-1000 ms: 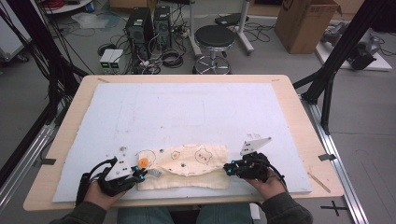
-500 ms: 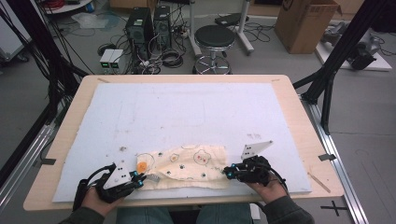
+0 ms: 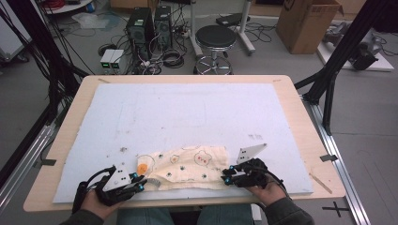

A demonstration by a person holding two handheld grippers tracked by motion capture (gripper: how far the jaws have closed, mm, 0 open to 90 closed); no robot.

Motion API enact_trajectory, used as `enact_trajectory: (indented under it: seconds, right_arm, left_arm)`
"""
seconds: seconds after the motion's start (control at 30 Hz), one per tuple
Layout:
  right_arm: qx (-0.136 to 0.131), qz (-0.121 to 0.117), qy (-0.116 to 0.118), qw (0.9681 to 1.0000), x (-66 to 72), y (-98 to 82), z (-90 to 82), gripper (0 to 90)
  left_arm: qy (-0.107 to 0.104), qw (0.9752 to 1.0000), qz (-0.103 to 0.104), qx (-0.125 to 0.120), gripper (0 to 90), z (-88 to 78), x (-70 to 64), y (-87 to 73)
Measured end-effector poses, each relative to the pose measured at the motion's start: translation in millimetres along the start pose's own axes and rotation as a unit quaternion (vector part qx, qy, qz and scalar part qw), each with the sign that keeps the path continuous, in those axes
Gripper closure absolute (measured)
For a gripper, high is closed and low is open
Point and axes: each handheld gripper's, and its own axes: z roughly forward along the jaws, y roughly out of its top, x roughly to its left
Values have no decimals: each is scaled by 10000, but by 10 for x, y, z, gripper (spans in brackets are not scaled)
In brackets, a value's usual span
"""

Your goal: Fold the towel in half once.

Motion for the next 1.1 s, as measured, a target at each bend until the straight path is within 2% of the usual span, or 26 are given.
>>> enact_trajectory:
  seconds: [0.07, 0.27, 0.37, 0.47, 0.63, 0.67, 0.8, 0.93, 1.03, 1.1]
  right_arm:
    - [59, -37, 24, 10000, -2, 3, 25, 676]
    - [43, -104, 54, 9999, 1, 30, 33, 660]
    - [8, -121, 87, 9999, 10, 45, 30, 653]
    - [-11, -146, 111, 9998, 16, 56, 29, 648]
    - [-35, -156, 113, 9998, 1, 72, 19, 646]
    - [-32, -153, 99, 9998, -4, 74, 25, 646]
    - [96, -228, 85, 9997, -10, 89, 77, 641]
    - [254, -360, 58, 9990, -6, 90, 134, 639]
    - [265, -428, 13, 9987, 2, 87, 141, 669]
    - [259, -483, -61, 9985, 4, 85, 143, 710]
  left_arm:
    - [-84, 9999, -55, -3, 656, -6, -3, -4]
    - [-241, 9997, -40, -62, 575, -56, -23, -13]
    - [-301, 9994, -100, -117, 516, -103, -27, -27]
    - [-389, 9987, -168, -274, 496, -174, -15, -31]
    - [-378, 9977, -283, -477, 478, -265, 26, -8]
    - [-358, 9979, -306, -435, 497, -254, 34, -3]
    - [-492, 9982, -235, -234, 550, -115, 41, 7]
    - [-746, 9972, -83, 11, 555, 49, 6, 23]
    - [-754, 9970, 66, 171, 563, 122, -17, 22]
    - [-723, 9969, 122, 268, 611, 145, 0, 12]
